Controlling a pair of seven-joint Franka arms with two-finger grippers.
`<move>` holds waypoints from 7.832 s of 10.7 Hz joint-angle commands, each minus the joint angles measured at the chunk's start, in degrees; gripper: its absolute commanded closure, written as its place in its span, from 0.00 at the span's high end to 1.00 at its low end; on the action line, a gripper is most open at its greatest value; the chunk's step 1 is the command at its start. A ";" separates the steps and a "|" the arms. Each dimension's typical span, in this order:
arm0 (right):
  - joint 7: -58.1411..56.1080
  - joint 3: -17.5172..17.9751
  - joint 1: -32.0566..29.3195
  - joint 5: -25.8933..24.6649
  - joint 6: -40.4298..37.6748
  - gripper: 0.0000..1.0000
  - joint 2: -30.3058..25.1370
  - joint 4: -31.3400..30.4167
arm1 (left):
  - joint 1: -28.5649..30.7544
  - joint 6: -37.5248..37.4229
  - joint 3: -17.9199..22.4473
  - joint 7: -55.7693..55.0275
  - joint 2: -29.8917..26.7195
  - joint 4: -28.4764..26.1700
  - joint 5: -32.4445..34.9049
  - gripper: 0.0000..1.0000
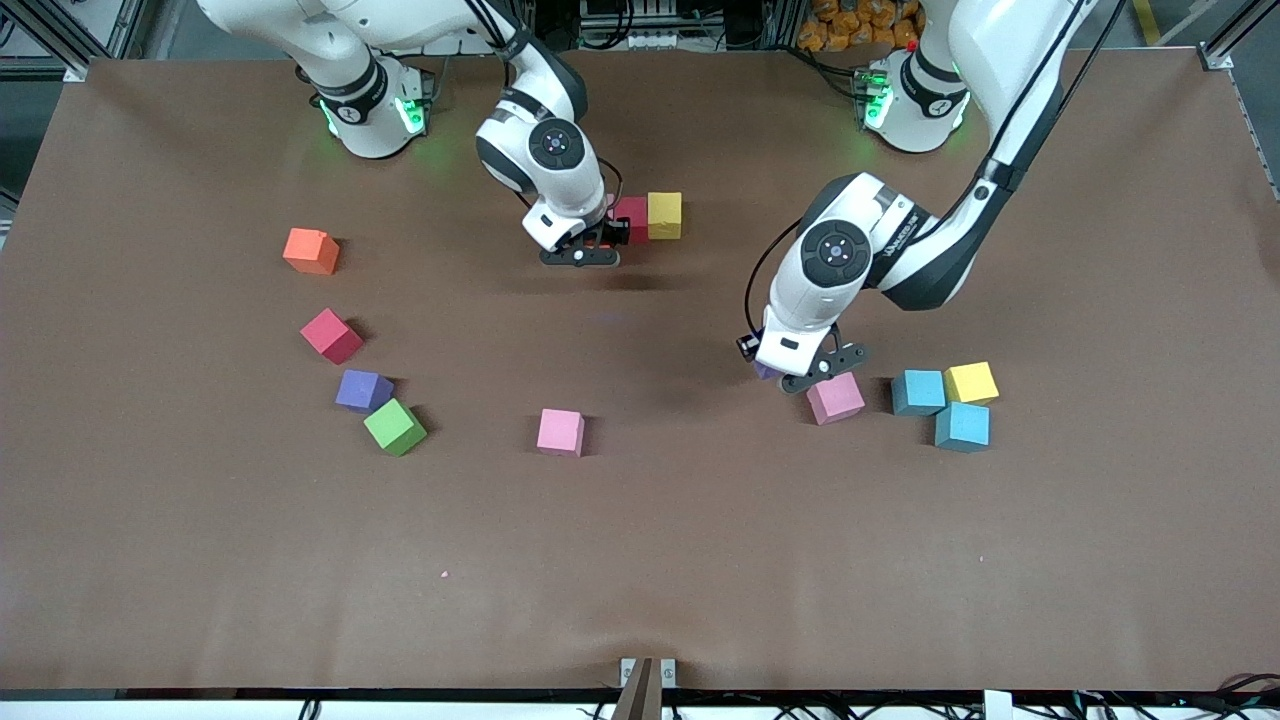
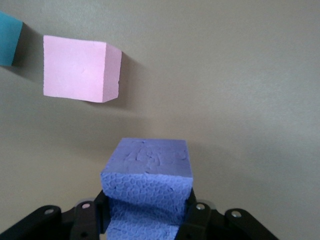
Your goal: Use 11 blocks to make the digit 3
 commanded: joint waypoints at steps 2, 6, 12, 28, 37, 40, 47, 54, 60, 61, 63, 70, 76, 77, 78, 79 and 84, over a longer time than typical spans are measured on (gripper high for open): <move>1.61 -0.18 0.53 -1.05 -0.28 1.00 -2.38 -1.25 | 0.00 -1.19 -1.50 -1.22 -1.10 2.14 1.07 0.29; 0.65 -0.18 -0.26 -0.96 -3.70 1.00 -5.36 -0.03 | -0.09 -1.28 -3.43 -3.05 -1.28 3.03 0.90 0.28; -10.68 -0.35 -15.09 -0.96 -11.36 1.00 -3.37 14.55 | -6.32 -4.17 -3.52 -5.70 2.56 8.19 2.13 0.27; -17.82 -3.95 -18.73 -9.40 -11.79 1.00 20.99 44.28 | -39.12 -11.91 13.09 -9.30 20.95 29.84 0.90 0.22; -17.91 -5.10 -15.29 -14.41 -11.45 1.00 24.50 44.01 | -41.49 -3.83 12.74 -7.30 23.68 29.31 -1.30 0.20; -17.73 -5.10 -15.20 -13.88 -11.36 1.00 24.59 44.19 | -41.49 -3.83 12.74 -4.84 23.68 28.96 -1.82 0.20; -17.64 -4.92 -15.46 -13.44 -11.79 1.00 24.33 44.36 | -41.31 -4.71 12.74 0.45 23.59 28.00 -6.31 0.46; -17.82 -4.75 -15.82 -12.83 -12.23 1.00 23.72 44.98 | -41.40 -6.73 12.74 -0.34 23.24 27.99 -6.31 1.00; -17.73 -3.78 -15.82 -9.85 -15.84 1.00 22.84 46.47 | -40.44 -13.03 12.82 -1.75 16.49 27.82 -7.10 1.00; -17.47 -3.78 -15.56 -9.32 -15.84 1.00 23.01 46.47 | -39.39 -15.93 12.91 -1.58 14.38 27.47 -7.10 1.00; -16.85 -3.87 -15.20 -9.14 -15.66 1.00 23.36 46.30 | -36.32 -17.80 12.82 -1.14 10.69 25.37 -7.10 1.00; -15.18 -4.31 -13.18 -11.50 -14.70 1.00 24.68 45.68 | -14.80 -17.80 12.82 16.32 1.79 15.60 -6.31 1.00; -15.45 -5.63 -13.01 -12.22 -10.83 0.83 26.09 45.68 | -4.32 -2.55 13.44 15.92 1.62 4.90 -4.55 1.00; -14.31 -5.63 -12.92 -11.87 -10.83 0.72 26.09 45.77 | -3.70 -0.60 13.53 15.83 1.44 2.61 -2.12 1.00; -11.78 -5.63 -12.83 -11.86 -10.74 0.58 26.09 45.86 | -1.78 1.08 13.18 15.74 1.18 1.11 0.61 1.00; -10.28 -5.63 -12.66 -11.86 -11.09 0.40 25.91 45.94 | -1.24 3.01 13.18 15.74 1.44 0.14 0.89 1.00; -9.47 -2.99 -12.05 -12.48 -21.98 0.28 19.34 42.90 | -0.97 5.22 13.26 15.74 3.72 -0.13 1.16 1.00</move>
